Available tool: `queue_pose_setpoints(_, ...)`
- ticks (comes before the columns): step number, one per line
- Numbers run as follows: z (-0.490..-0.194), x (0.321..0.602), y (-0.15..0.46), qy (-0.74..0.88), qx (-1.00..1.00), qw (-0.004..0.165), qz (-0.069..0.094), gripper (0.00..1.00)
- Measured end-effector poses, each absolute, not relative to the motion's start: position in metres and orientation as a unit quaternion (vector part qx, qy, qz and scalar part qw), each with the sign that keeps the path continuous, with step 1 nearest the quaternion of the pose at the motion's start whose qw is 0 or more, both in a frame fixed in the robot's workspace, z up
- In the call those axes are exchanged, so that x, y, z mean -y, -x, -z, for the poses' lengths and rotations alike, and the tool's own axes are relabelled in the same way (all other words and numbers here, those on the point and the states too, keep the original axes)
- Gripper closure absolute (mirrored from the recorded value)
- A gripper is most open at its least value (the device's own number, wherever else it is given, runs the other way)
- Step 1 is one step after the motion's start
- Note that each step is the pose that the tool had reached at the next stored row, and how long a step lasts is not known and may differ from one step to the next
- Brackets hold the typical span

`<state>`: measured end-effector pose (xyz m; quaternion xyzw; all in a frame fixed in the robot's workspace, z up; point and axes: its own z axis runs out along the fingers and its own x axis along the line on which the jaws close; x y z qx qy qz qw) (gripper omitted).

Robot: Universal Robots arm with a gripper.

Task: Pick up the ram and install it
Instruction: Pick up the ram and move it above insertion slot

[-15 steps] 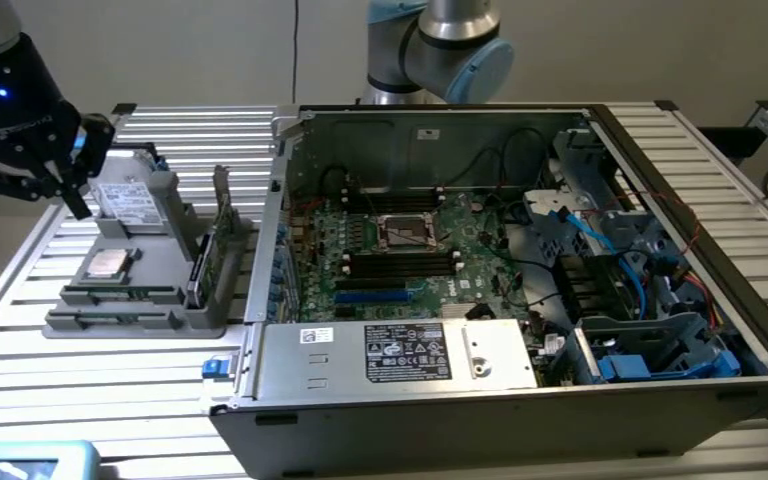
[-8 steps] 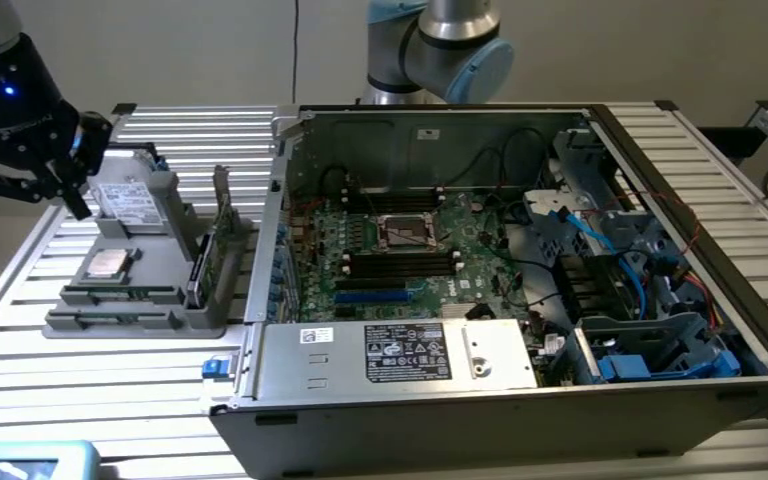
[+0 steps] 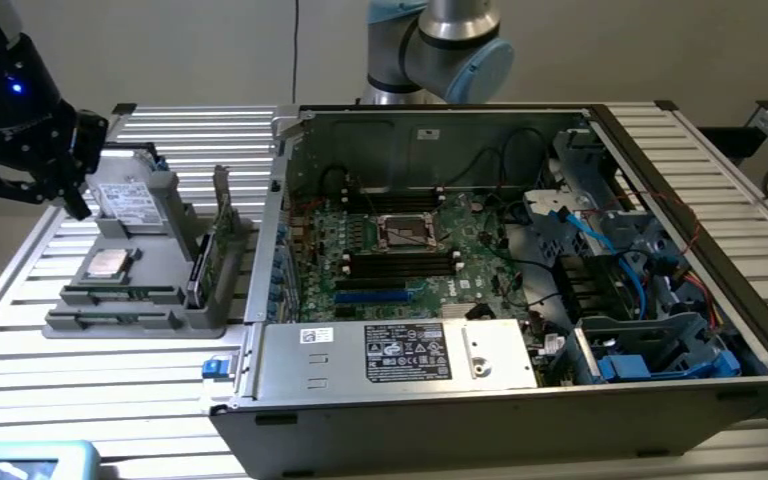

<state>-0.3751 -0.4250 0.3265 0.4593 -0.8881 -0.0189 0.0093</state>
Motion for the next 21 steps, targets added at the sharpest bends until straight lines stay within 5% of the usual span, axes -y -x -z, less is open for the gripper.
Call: queue_pose_setpoints(21,-0.3265,0.4250,0.3751,-0.620,0.785,0.013,0.017,0.89)
